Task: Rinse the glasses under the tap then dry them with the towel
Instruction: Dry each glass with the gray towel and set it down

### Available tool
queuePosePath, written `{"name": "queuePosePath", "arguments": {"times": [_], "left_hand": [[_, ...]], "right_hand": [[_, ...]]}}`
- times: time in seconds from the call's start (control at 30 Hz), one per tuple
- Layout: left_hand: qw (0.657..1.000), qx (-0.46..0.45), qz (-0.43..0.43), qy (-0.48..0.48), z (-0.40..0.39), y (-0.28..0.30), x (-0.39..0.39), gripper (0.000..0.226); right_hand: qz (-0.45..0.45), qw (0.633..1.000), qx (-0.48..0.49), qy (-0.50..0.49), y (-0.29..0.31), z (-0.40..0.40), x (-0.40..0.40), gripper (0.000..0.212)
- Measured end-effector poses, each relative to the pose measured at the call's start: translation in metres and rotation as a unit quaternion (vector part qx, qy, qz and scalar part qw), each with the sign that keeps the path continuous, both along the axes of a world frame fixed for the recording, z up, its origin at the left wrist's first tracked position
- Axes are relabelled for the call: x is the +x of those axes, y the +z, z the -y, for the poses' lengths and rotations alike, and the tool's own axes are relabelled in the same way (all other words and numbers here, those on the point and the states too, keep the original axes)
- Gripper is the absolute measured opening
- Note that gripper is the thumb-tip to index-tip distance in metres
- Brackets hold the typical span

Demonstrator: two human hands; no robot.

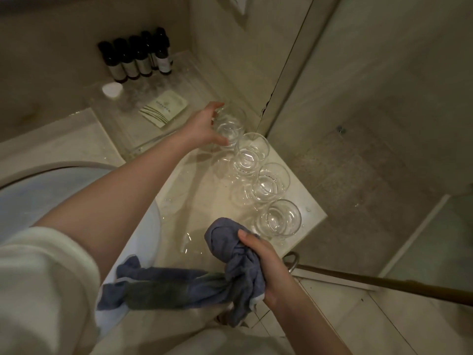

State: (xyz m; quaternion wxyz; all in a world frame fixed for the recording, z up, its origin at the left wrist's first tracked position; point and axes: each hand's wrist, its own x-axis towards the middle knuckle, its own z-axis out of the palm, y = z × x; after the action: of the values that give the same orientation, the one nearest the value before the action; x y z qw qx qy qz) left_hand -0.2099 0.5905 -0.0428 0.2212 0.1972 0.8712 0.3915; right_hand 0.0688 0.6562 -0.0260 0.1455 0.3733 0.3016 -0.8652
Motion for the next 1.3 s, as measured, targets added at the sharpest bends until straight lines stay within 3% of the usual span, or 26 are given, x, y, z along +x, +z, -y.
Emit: {"name": "queuePosePath", "arguments": {"times": [0.13,0.57,0.83,0.97,1.13,1.3], "left_hand": [[1.000,0.013,0.021,0.001,-0.009,-0.008,-0.004,0.103],[0.992,0.100,0.056,0.057,-0.001,-0.015,0.008,0.089],[0.984,0.132,0.065,0.104,0.071,0.002,0.058,0.085],[0.972,0.154,0.096,0.150,0.118,0.009,0.097,0.090],[0.959,0.158,0.127,0.199,0.170,0.024,0.149,0.081],[0.937,0.171,0.150,0.264,0.223,0.039,0.198,0.080]], "right_hand": [[0.005,1.000,0.001,-0.005,-0.002,0.001,-0.002,0.056],[0.014,1.000,0.002,0.001,-0.007,-0.001,-0.002,0.058],[0.035,0.999,0.018,0.014,-0.001,0.008,-0.008,0.050],[0.026,0.999,0.010,0.034,0.006,0.020,-0.009,0.030],[0.004,0.999,-0.023,0.040,0.019,0.042,-0.015,0.043],[-0.078,0.994,0.049,0.066,0.024,0.083,-0.022,0.043]]}}
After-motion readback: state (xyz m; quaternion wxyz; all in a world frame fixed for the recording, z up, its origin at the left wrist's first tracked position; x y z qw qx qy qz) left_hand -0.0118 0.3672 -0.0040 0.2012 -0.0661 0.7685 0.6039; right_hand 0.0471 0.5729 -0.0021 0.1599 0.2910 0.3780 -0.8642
